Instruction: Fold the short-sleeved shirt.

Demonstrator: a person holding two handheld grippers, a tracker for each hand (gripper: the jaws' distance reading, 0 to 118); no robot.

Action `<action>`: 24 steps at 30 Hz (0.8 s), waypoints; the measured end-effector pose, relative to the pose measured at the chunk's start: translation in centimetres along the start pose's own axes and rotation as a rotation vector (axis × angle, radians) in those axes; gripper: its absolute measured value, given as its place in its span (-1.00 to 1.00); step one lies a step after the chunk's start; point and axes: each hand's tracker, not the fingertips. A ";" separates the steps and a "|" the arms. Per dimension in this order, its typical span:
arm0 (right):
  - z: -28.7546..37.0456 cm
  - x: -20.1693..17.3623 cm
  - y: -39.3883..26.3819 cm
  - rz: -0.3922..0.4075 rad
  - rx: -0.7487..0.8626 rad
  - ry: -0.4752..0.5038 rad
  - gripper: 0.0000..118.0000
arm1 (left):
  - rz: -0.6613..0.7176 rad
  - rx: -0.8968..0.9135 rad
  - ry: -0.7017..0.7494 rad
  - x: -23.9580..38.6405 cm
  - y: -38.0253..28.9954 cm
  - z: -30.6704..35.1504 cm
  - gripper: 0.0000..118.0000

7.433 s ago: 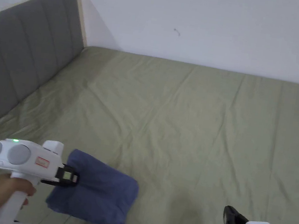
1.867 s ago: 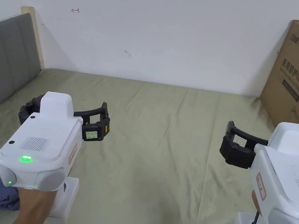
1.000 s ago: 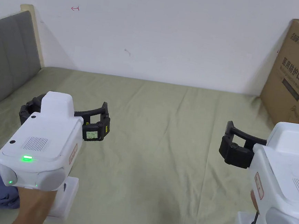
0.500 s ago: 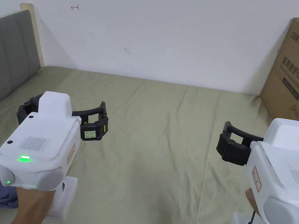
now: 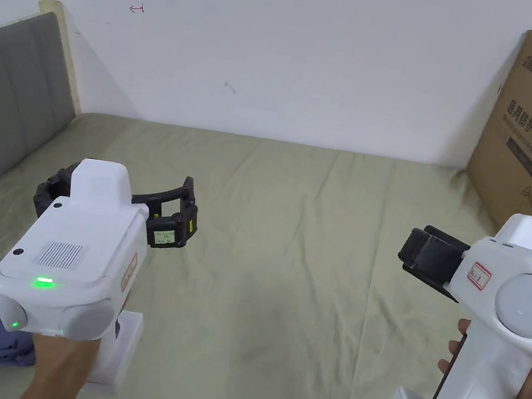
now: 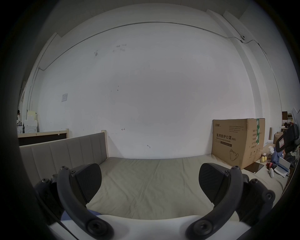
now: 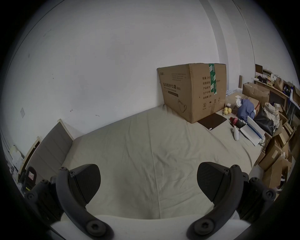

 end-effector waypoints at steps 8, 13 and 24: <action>-0.4 -0.3 -0.4 0.073 0.092 0.003 0.97 | -0.004 0.023 0.010 0.1 0.0 0.3 1.00; -0.7 -0.3 -0.7 0.098 0.136 -0.023 0.97 | -0.004 0.022 0.007 0.1 0.1 0.5 1.00; -0.7 0.1 -3.2 0.254 0.519 0.088 1.00 | -0.007 0.033 0.000 0.2 0.2 0.7 1.00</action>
